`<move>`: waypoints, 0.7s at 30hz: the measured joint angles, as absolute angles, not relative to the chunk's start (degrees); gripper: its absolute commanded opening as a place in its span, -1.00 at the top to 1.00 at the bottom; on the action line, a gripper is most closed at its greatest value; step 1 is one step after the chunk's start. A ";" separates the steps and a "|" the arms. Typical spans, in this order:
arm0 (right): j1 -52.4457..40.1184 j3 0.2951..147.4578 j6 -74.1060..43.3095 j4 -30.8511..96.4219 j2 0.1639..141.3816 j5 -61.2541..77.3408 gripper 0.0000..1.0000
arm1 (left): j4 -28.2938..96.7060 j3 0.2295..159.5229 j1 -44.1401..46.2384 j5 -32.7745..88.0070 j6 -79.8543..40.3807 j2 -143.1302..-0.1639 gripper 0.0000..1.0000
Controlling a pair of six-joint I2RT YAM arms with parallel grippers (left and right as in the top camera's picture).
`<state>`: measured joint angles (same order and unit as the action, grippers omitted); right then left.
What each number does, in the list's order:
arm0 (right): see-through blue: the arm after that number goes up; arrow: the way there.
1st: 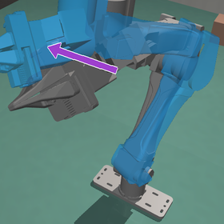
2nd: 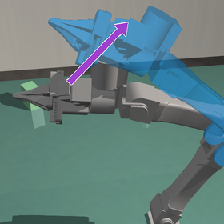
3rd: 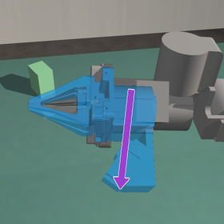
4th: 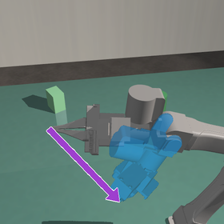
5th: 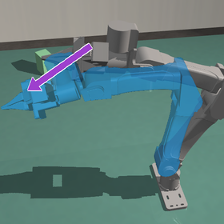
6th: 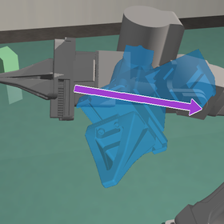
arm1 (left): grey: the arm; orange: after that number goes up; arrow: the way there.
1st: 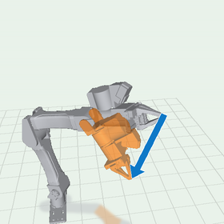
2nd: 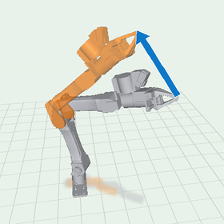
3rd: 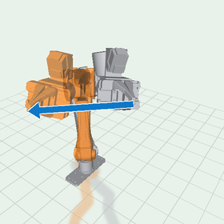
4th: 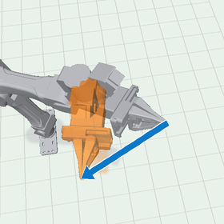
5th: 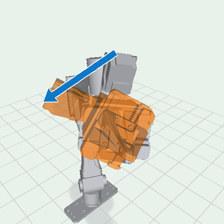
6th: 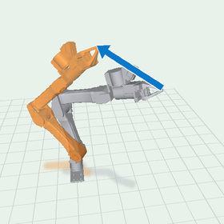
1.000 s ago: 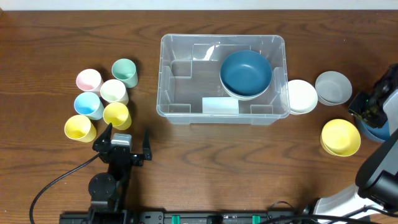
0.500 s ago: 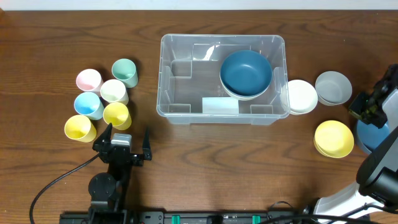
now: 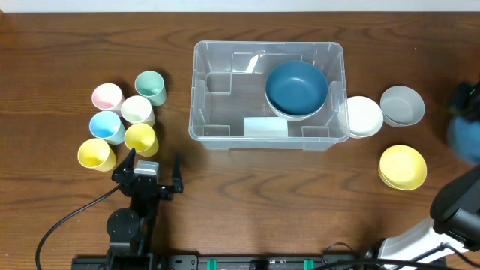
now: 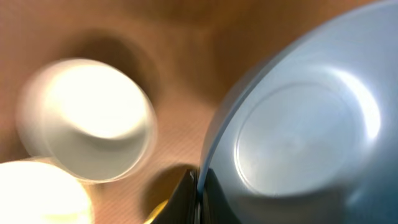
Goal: Pack container
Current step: 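Move the right gripper to the second dark blue bowl and grasp it, then carry the second dark blue bowl into the container and stack it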
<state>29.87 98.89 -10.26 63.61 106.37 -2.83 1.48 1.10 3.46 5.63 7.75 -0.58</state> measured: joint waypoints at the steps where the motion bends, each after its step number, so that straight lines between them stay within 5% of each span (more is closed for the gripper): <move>1: 29.61 102.59 -10.24 65.60 106.37 -1.93 0.97 | 1.45 1.10 3.46 5.63 7.75 -0.58 -0.96; 9: 18.35 126.50 -9.30 81.84 106.00 9.06 0.97 | 1.48 1.10 3.46 5.63 7.75 -0.58 -0.96; 21: -22.96 129.38 -6.28 82.56 106.87 2.70 0.95 | 1.45 1.10 3.46 5.63 7.75 -0.58 -0.96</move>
<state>-22.96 129.38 -6.28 82.56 106.87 2.70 1.45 1.10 3.46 5.63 7.75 -0.58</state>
